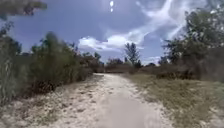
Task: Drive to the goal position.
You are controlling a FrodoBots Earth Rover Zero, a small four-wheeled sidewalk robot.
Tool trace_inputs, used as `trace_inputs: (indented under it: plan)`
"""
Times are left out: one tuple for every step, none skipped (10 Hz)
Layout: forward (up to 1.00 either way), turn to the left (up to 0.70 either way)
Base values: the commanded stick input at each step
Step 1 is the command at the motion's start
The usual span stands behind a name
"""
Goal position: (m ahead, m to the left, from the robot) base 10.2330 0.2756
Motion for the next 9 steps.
trace_inputs:
  plan:
    - [0.5, 0.0]
    - [0.5, 0.0]
    - [0.5, 0.0]
    - [0.5, 0.0]
    - [0.5, 0.0]
    - [0.5, 0.0]
    - [0.5, 0.0]
    - [0.5, 0.0]
    - [0.5, 0.0]
